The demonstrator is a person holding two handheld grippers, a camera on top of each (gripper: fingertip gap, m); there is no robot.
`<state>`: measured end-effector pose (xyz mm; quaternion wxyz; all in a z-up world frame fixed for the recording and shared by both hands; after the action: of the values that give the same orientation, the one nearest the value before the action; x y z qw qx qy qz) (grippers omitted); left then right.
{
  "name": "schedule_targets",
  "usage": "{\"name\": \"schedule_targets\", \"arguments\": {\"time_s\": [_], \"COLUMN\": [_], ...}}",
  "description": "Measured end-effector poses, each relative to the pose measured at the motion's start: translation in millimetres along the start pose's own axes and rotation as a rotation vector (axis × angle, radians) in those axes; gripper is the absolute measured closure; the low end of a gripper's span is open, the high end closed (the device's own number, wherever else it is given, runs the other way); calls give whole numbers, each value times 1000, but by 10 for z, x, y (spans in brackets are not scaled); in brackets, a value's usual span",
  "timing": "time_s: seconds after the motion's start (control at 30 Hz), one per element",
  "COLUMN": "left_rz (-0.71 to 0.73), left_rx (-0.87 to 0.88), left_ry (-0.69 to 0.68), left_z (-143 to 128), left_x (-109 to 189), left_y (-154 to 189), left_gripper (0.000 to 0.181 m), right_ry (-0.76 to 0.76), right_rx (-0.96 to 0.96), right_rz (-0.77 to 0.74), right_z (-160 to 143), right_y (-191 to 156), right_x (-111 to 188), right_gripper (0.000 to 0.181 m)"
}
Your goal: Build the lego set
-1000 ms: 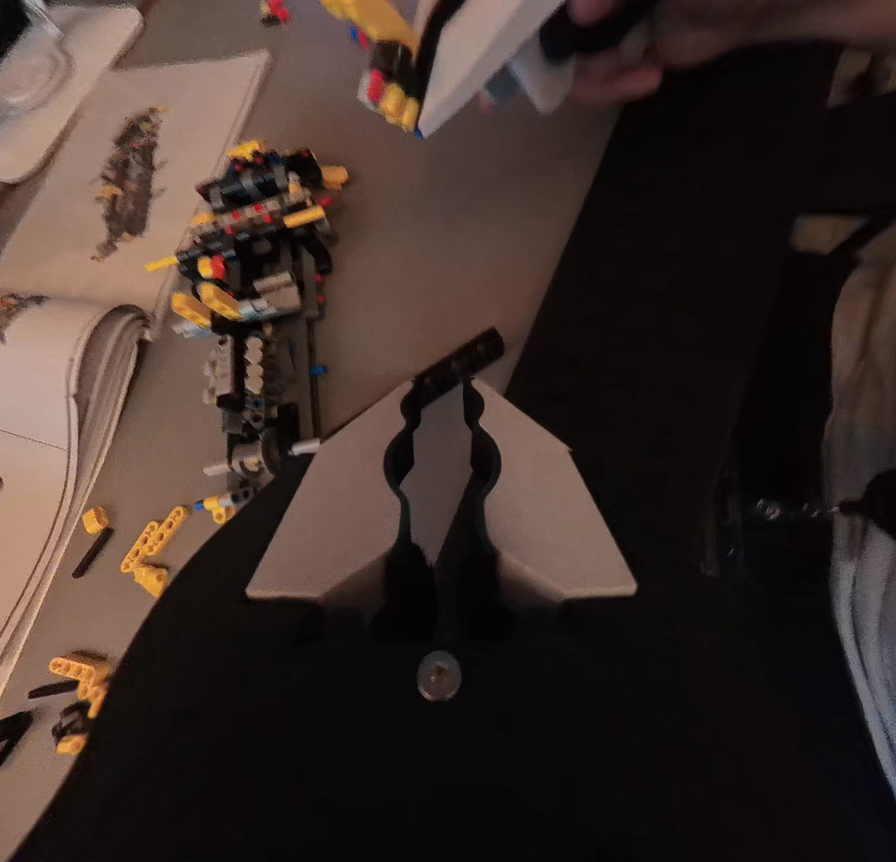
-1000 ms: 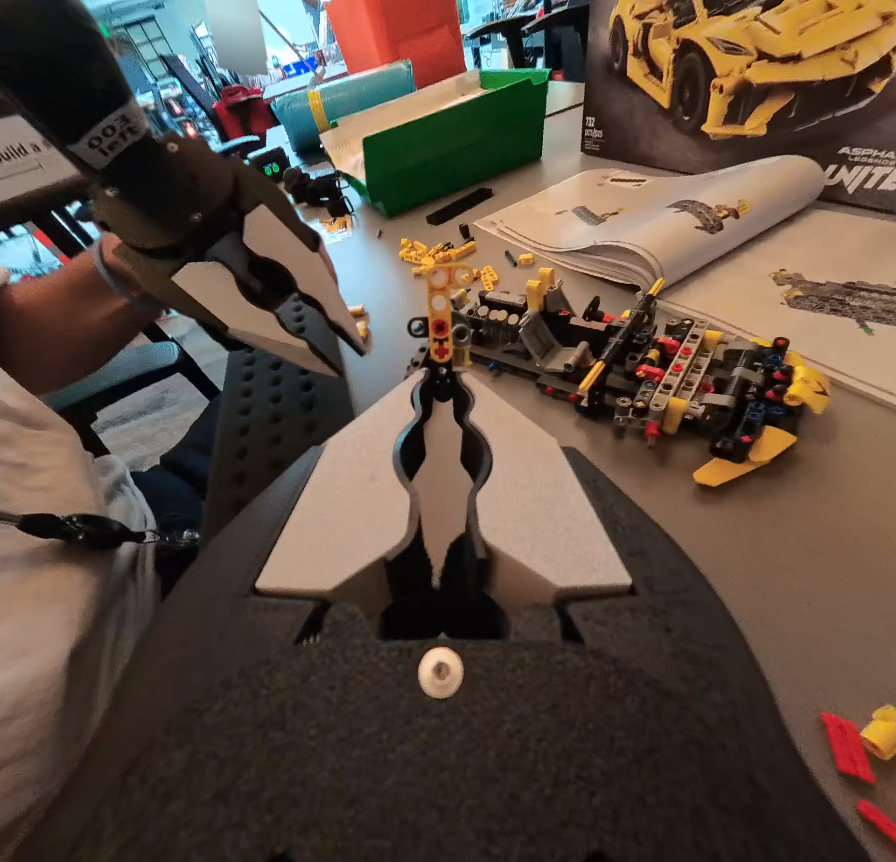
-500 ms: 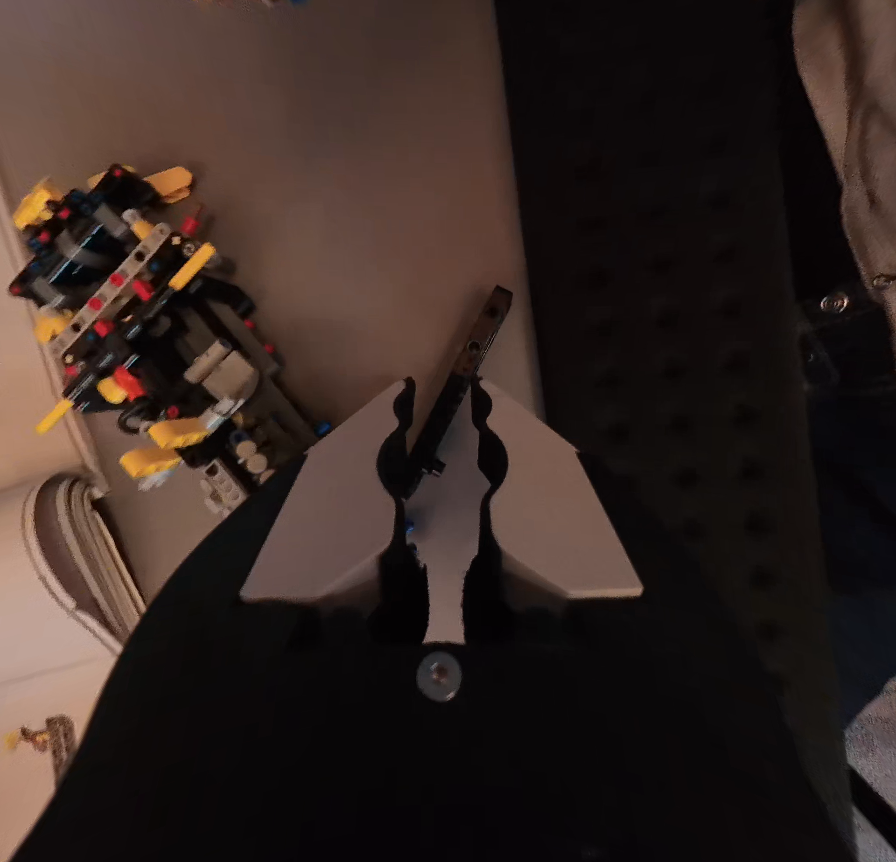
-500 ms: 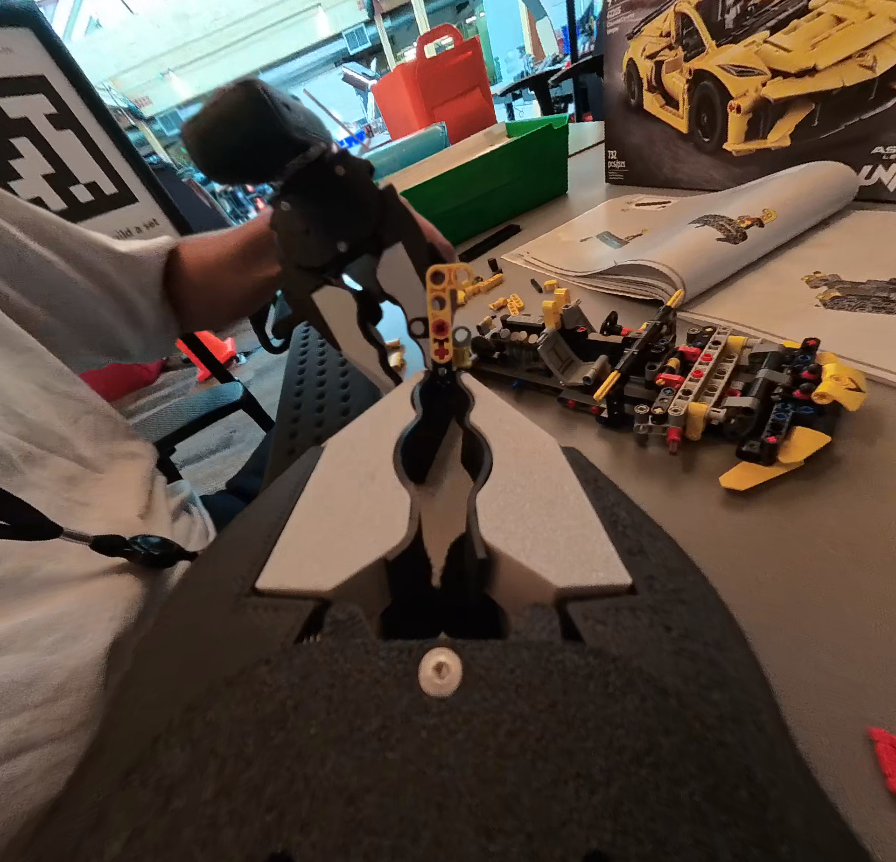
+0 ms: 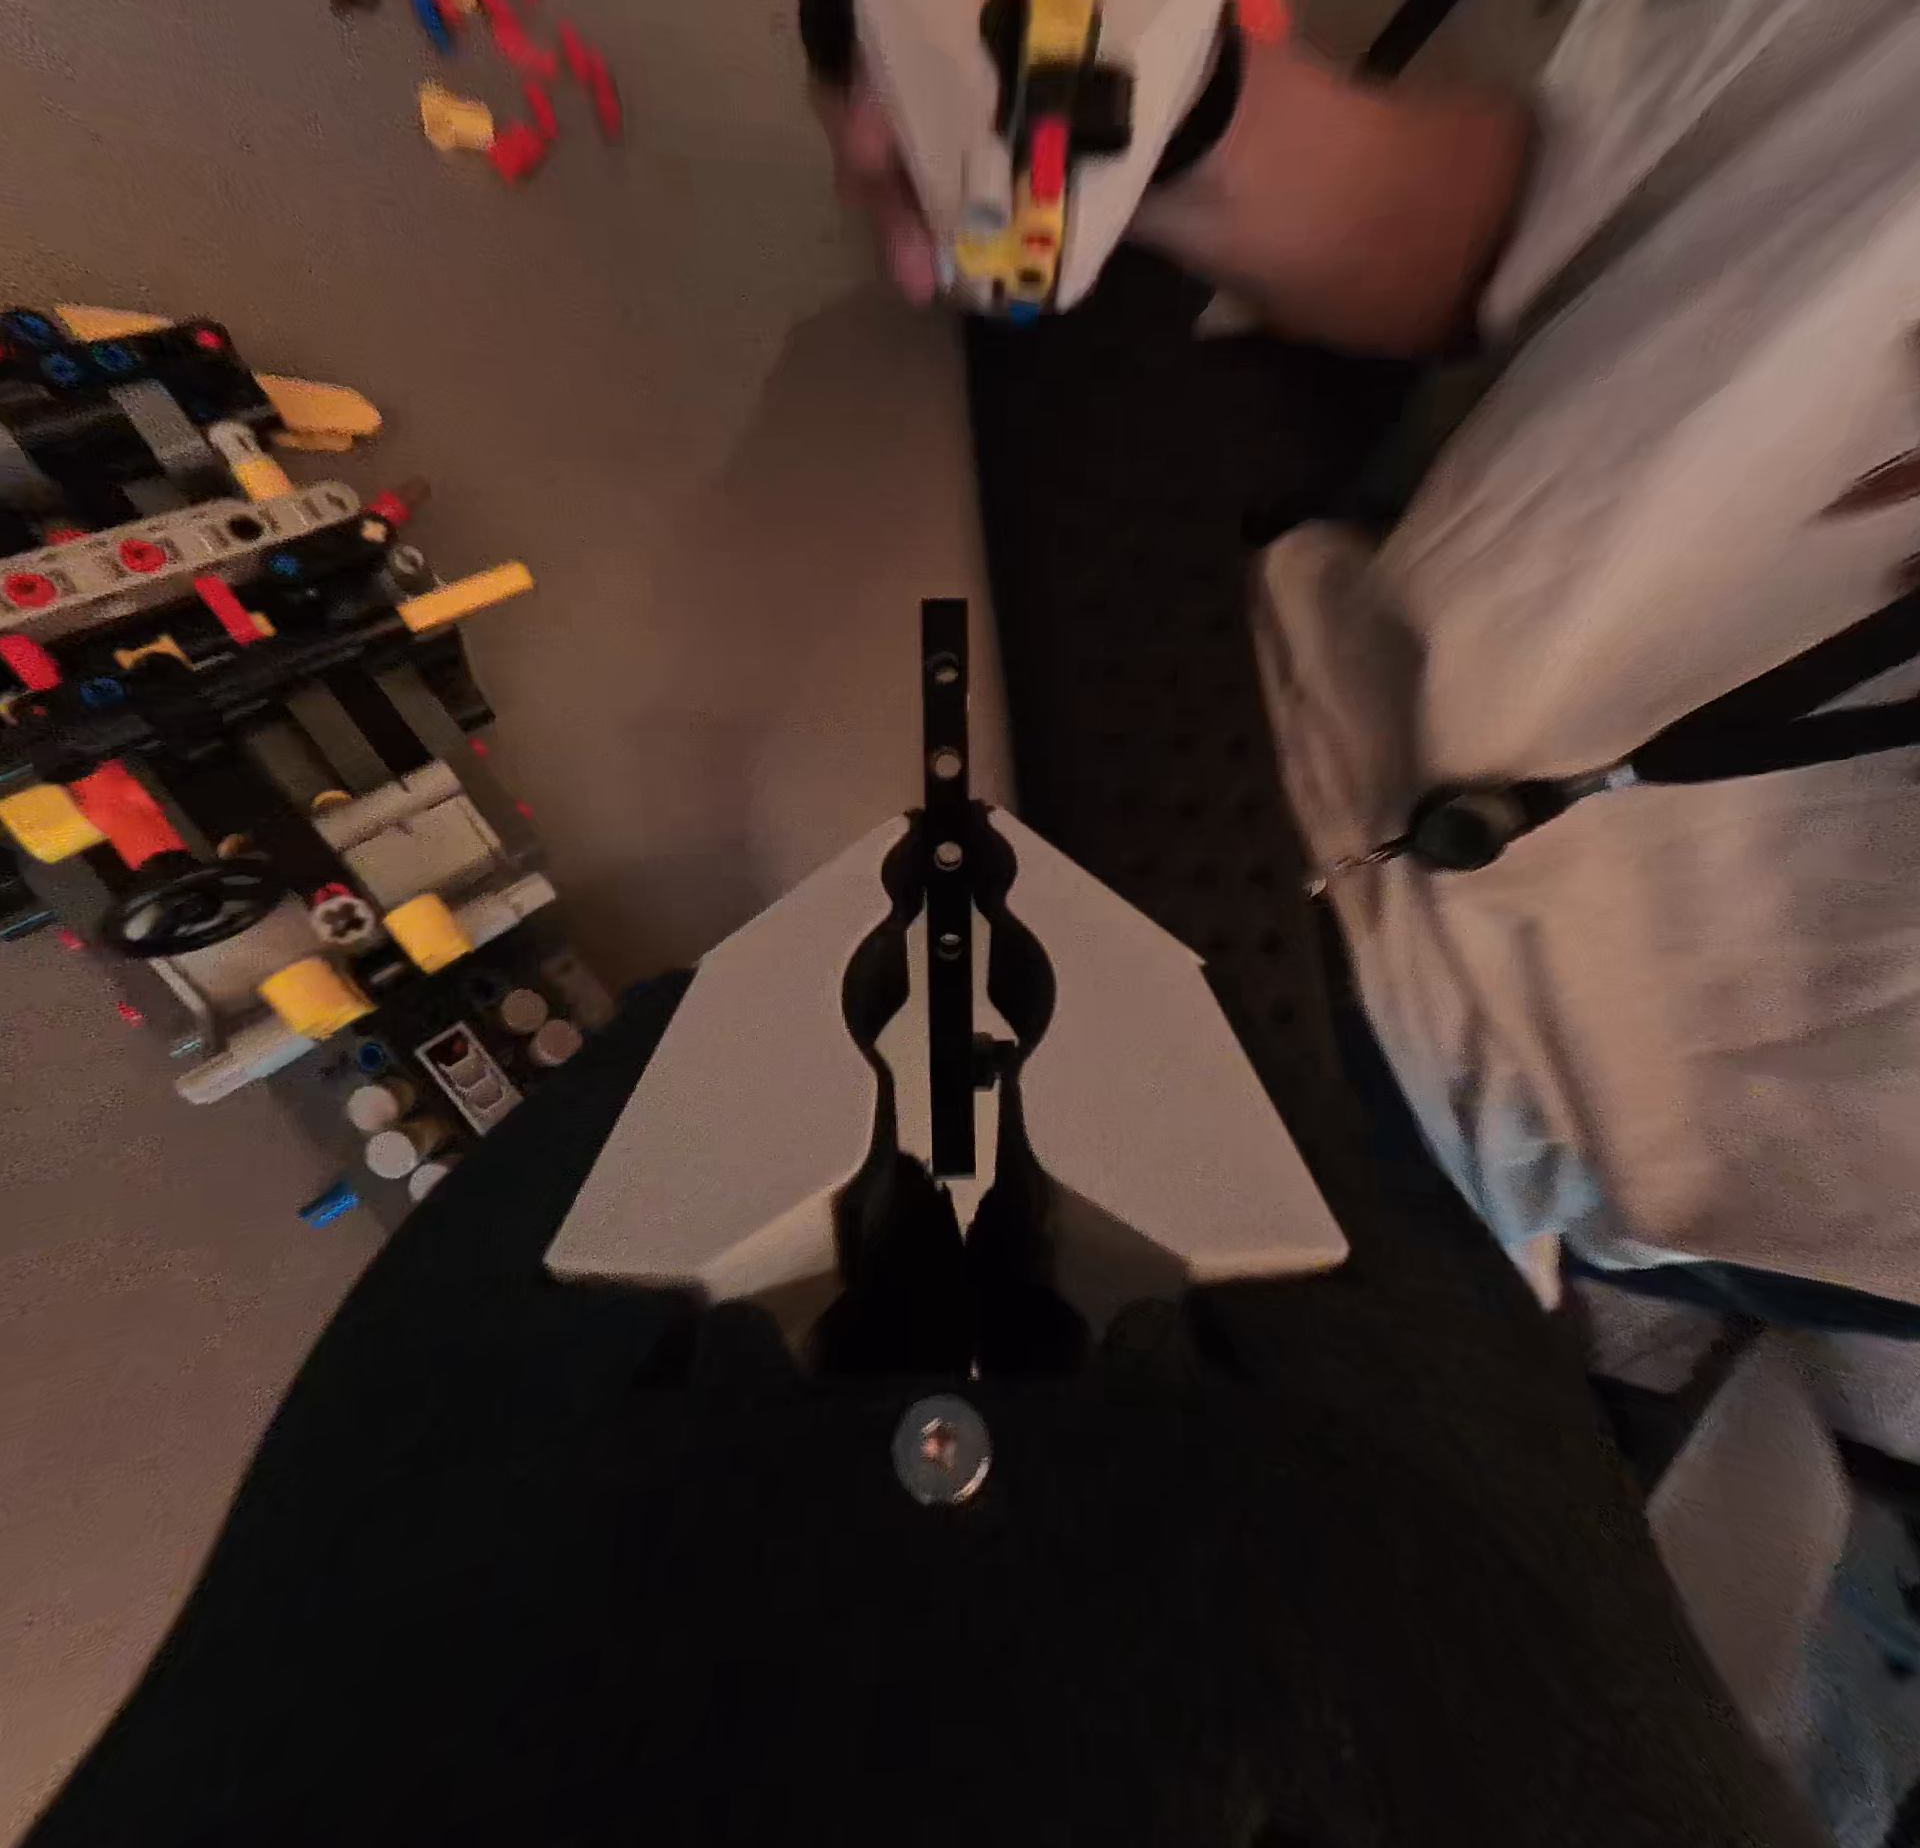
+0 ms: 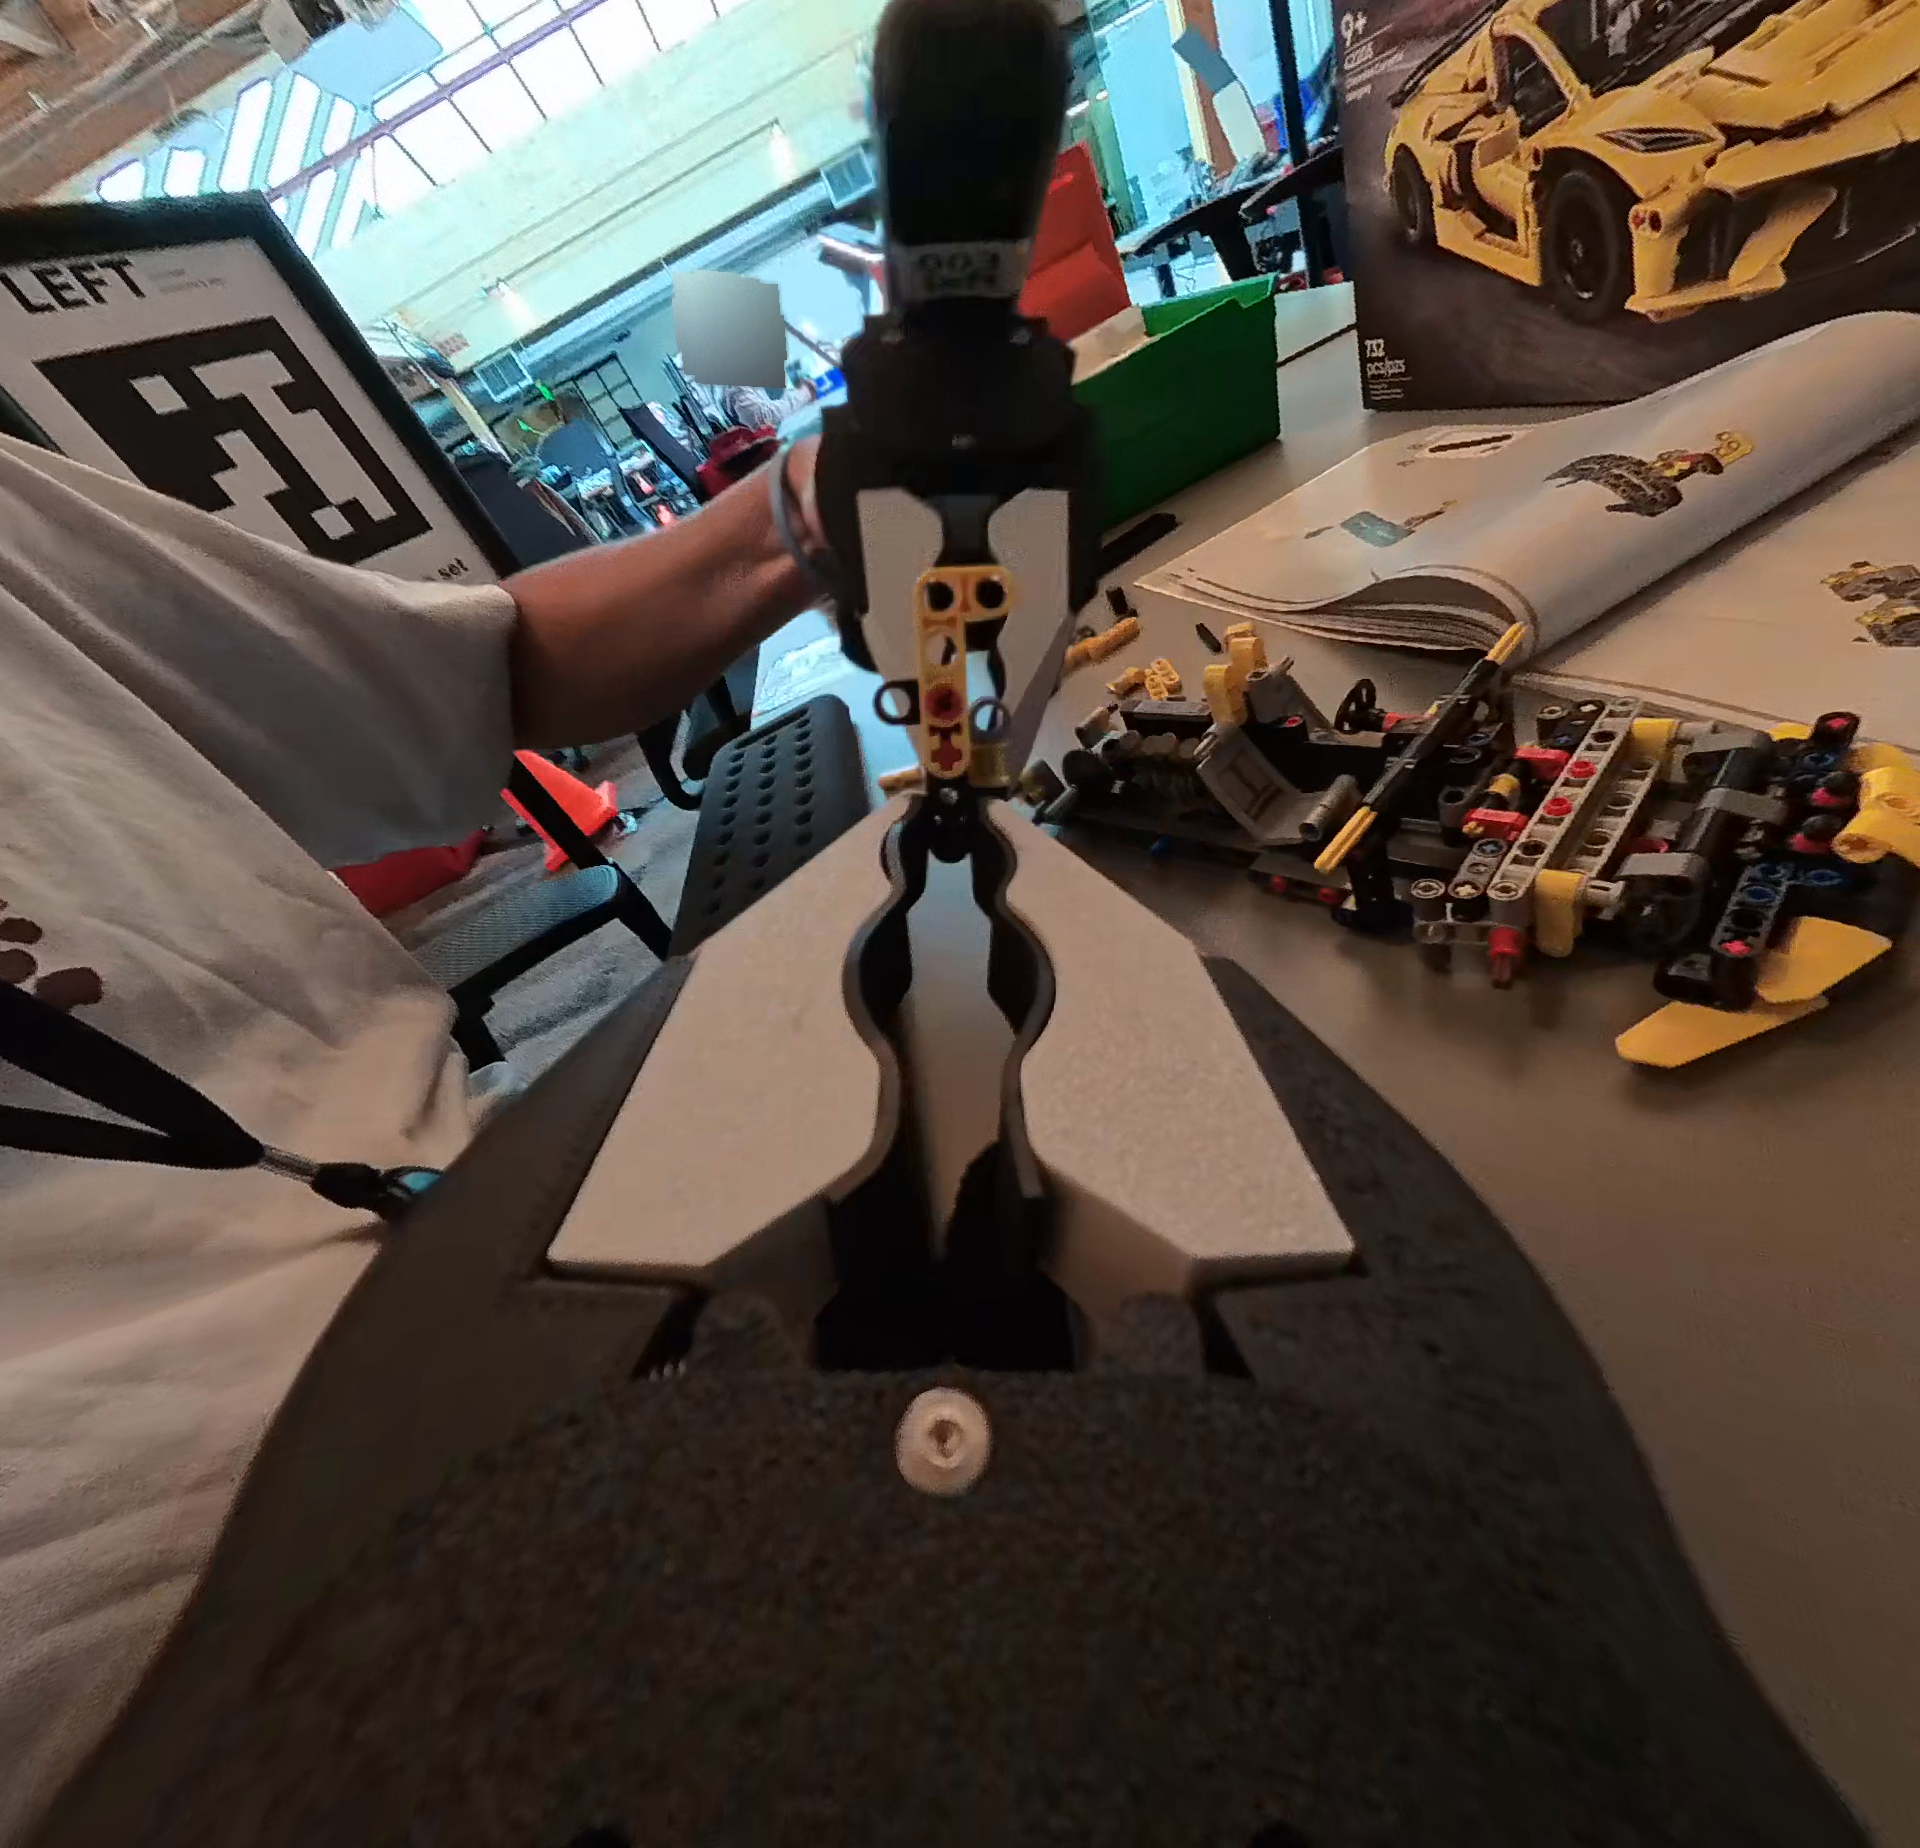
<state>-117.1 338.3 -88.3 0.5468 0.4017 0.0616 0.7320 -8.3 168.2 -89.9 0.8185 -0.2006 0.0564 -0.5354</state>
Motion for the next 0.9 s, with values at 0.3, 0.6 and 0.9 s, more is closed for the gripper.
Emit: {"name": "schedule_targets", "arguments": {"time_s": [0.3, 0.6, 0.9], "left_rz": [-274, -313, -199], "left_rx": [-61, -131, -52], "left_ry": [312, 431, 741], "left_z": [176, 142, -294], "left_x": [259, 539, 1185], "left_y": [102, 91, -205], "left_gripper": [172, 172, 173], "right_ry": [56, -10, 127], "right_rx": [-180, -200, -239], "right_rz": [187, 347, 328], "right_z": [98, 682, 920], "right_y": [-30, 73, 412], "right_x": [-64, -454, -1043], "right_gripper": [175, 175, 174]}}
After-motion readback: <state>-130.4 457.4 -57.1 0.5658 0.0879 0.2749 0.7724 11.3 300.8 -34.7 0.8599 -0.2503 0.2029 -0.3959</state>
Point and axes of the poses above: each gripper's, where its closed fingertips meet, x back along the fingers, z out of its top, y = z × x across the jaws, the point moved 8 cm from there along x, back along the fingers, and after that the axes turned 10 degrees about -z, right-handed, at the moved point
